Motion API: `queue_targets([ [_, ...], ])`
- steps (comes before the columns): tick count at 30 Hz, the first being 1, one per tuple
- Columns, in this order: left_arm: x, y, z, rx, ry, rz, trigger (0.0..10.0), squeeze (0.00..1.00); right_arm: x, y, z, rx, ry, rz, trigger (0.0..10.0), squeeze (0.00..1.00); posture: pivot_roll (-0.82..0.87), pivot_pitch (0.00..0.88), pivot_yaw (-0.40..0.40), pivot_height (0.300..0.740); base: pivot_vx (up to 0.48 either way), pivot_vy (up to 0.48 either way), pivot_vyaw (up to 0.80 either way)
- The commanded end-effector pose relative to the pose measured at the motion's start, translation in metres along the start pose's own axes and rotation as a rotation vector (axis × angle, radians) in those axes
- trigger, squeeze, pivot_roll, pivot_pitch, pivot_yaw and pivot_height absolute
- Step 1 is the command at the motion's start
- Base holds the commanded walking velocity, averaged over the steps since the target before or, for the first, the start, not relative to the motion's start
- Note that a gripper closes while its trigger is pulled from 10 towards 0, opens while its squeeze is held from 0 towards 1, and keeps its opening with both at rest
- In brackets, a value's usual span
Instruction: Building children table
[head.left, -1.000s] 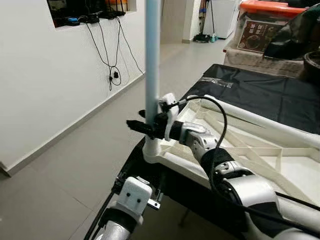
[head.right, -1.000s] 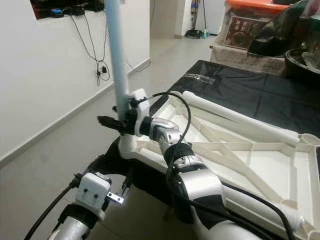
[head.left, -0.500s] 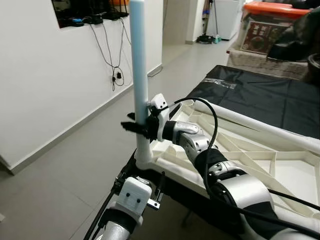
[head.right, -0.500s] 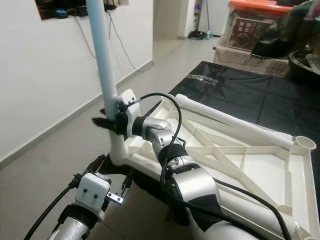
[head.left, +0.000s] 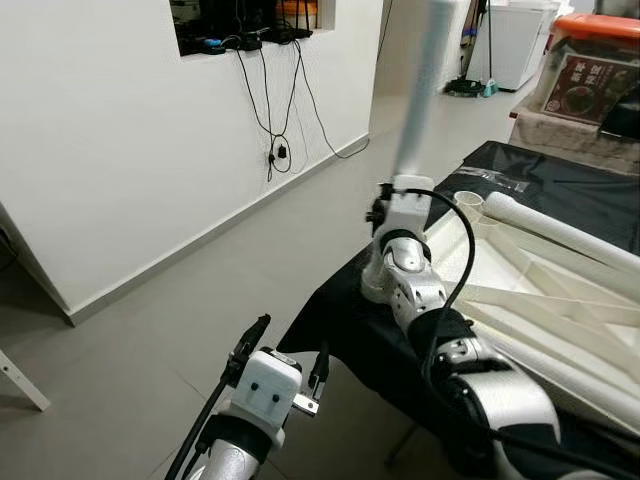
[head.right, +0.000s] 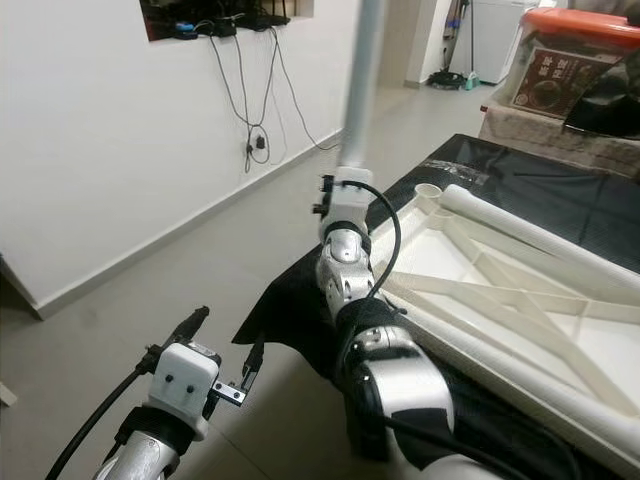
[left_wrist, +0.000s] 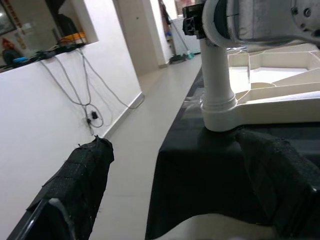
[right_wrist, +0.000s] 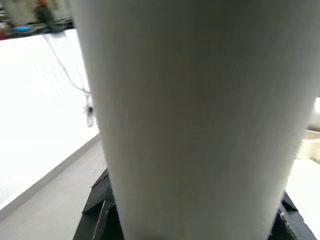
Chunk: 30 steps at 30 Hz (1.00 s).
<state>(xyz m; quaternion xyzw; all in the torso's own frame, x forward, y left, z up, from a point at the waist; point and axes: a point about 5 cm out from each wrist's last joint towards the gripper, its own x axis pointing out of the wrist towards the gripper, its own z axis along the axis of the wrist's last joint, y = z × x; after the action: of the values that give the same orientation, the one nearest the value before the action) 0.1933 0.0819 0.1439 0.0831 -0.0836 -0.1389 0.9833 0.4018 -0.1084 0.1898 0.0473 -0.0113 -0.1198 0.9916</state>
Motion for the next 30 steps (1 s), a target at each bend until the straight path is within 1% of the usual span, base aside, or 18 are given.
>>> queue_targets([
  [1,0.0,-0.001,-0.004,0.003,0.018,-0.008,10.0,0.0,-0.008,-0.005,-0.026,0.06,0.124,-0.08,0.0,0.0,0.08,0.025,-0.021,0.74,0.0,0.0,0.0],
  [3,0.001,-0.001,-0.004,0.003,0.018,-0.008,10.0,0.0,-0.009,-0.001,-0.027,0.069,0.128,-0.061,0.0,0.0,0.08,0.024,-0.02,0.74,0.0,0.0,0.0],
  [4,0.001,0.0,-0.004,0.003,0.017,-0.008,10.0,0.0,-0.011,0.004,-0.028,0.08,0.13,-0.04,5.5,0.0,0.08,0.024,-0.02,0.74,0.0,0.0,0.0],
  [5,0.001,0.0,-0.004,0.004,0.018,-0.007,10.0,0.0,-0.012,0.008,-0.027,0.085,0.12,-0.018,10.0,0.0,0.08,0.022,-0.022,0.74,0.0,0.0,0.0],
  [7,0.001,0.0,-0.004,0.004,0.018,-0.006,10.0,0.0,-0.012,0.011,-0.026,0.086,0.112,-0.006,10.0,0.0,0.08,0.022,-0.022,0.74,0.0,0.0,0.0],
  [8,0.001,0.001,-0.005,0.005,0.018,-0.005,10.0,0.0,-0.013,0.015,-0.022,0.084,0.076,0.026,10.0,1.0,0.08,0.02,-0.02,0.74,0.0,0.0,0.0],
  [11,0.001,0.001,-0.005,0.006,0.019,-0.005,10.0,0.0,-0.014,0.019,-0.014,0.089,0.02,0.086,10.0,1.0,0.08,0.02,-0.019,0.74,0.0,0.0,0.0],
  [12,0.001,0.001,-0.005,0.005,0.019,-0.006,10.0,0.0,-0.014,0.021,-0.01,0.113,0.004,0.153,10.0,0.0,0.08,0.02,-0.019,0.74,0.0,0.0,0.0],
  [16,0.001,0.0,-0.005,0.003,0.019,-0.008,10.0,0.0,-0.012,0.023,-0.005,0.168,-0.009,0.269,10.0,0.0,0.07,0.021,-0.018,0.74,0.0,0.0,0.0],
  [18,0.001,0.0,-0.005,0.003,0.018,-0.008,10.0,0.0,-0.011,0.026,0.002,0.196,-0.045,0.427,10.0,0.0,0.07,0.021,-0.018,0.74,0.0,0.0,0.0],
  [20,0.001,0.0,-0.005,0.003,0.018,-0.008,10.0,0.0,-0.011,0.026,0.002,0.196,-0.045,0.427,10.0,0.0,0.07,0.021,-0.018,0.74,0.0,0.0,0.0],
  [21,0.001,0.0,-0.005,0.002,0.018,-0.011,10.0,0.0,-0.011,0.03,0.003,0.189,-0.006,0.697,10.0,0.0,0.07,0.016,-0.02,0.74,0.0,0.0,0.0],
  [22,0.001,0.0,-0.005,0.002,0.018,-0.011,10.0,0.0,-0.011,0.03,0.003,0.189,-0.006,0.697,10.0,0.0,0.07,0.016,-0.02,0.74,0.0,0.0,0.0],
  [24,0.001,-0.001,-0.005,0.0,0.018,-0.013,10.0,0.0,-0.013,0.031,0.002,0.168,0.033,0.876,10.0,0.0,0.07,0.016,-0.02,0.74,0.0,0.0,0.0],
  [25,0.001,-0.001,-0.005,0.0,0.018,-0.013,10.0,0.0,-0.013,0.031,0.002,0.168,0.033,0.876,10.0,0.0,0.07,0.016,-0.02,0.74,0.0,0.0,0.0],
  [26,0.001,-0.001,-0.005,0.0,0.017,-0.013,10.0,0.0,-0.016,0.034,0.001,0.138,0.053,0.971,10.0,0.0,0.07,0.016,-0.021,0.74,0.0,0.0,0.0],
  [28,0.001,-0.001,-0.005,0.0,0.016,-0.013,10.0,0.0,-0.019,0.037,-0.001,0.114,0.074,1.052,10.0,0.0,0.07,0.016,-0.021,0.74,0.0,0.0,0.0],
  [30,0.001,-0.001,-0.005,0.0,0.016,-0.013,10.0,0.0,-0.019,0.037,-0.001,0.114,0.074,1.052,10.0,0.0,0.07,0.016,-0.021,0.74,0.0,0.0,0.0],
])
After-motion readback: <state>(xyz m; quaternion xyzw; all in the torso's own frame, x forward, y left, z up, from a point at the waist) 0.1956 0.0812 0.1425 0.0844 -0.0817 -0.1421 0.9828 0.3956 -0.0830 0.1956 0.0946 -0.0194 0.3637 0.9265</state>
